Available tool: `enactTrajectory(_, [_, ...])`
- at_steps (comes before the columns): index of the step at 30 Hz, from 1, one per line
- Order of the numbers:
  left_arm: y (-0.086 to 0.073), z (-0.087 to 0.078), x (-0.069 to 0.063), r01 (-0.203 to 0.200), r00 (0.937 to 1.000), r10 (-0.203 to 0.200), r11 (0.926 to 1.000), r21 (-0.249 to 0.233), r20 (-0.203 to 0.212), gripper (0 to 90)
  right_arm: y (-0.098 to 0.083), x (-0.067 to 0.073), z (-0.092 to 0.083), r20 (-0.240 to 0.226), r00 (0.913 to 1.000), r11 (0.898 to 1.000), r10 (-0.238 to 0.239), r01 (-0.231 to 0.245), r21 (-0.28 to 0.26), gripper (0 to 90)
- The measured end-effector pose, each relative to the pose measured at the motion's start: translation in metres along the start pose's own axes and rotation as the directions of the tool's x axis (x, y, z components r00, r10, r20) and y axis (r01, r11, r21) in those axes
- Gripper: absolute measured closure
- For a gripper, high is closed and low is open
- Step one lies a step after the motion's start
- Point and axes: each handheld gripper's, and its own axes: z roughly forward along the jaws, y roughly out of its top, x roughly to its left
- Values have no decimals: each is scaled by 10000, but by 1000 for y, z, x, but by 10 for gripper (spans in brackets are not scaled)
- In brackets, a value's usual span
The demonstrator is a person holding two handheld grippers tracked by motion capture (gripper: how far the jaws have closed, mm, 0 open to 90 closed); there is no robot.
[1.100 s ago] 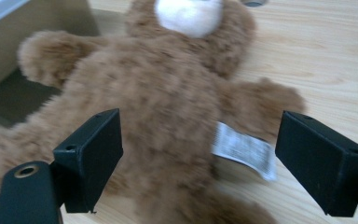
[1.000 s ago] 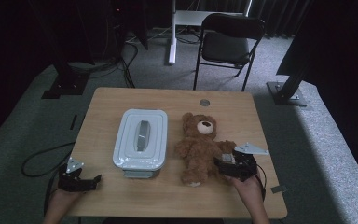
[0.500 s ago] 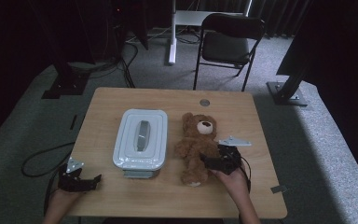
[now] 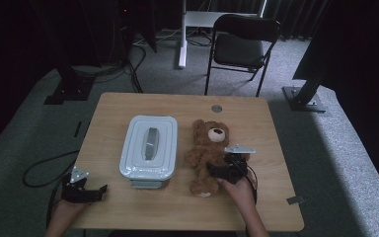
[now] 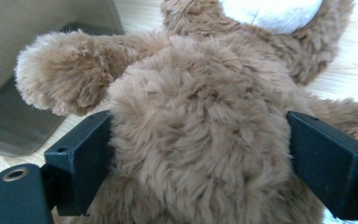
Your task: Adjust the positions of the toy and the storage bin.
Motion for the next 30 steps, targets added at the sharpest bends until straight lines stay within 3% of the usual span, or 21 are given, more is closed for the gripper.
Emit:
enactTrajectory(9, [0, 0, 0, -3, 10000, 3, 10000, 2, 0, 5, -6, 5, 9, 227, 9997, 10000, 72, -73, 64, 103])
enactTrajectory(23, [0, 0, 0, 14, 10000, -14, 10000, 1, -14, 5, -13, 23, 25, 1073, 9922, 9979, -640, 643, 2, 104])
enactTrajectory(24, [0, 0, 0, 12, 10000, -12, 10000, 0, -15, 5, -13, 23, 26, 1122, 9911, 9974, -715, 719, 6, 127])
enactTrajectory(26, [0, 0, 0, 15, 10000, -15, 10000, 0, -15, 5, -13, 22, 25, 1268, 9888, 9966, -783, 807, -137, 284])
enactTrajectory(28, [0, 0, -1, 31, 10000, -31, 10000, 7, -25, 5, -15, 20, 22, 1249, 9906, 9971, -560, 619, -445, 422])
enactTrajectory(30, [0, 0, -1, 42, 10000, -41, 10000, 5, -26, 5, -14, 18, 16, 1355, 9890, 9953, -601, 697, -676, 520])
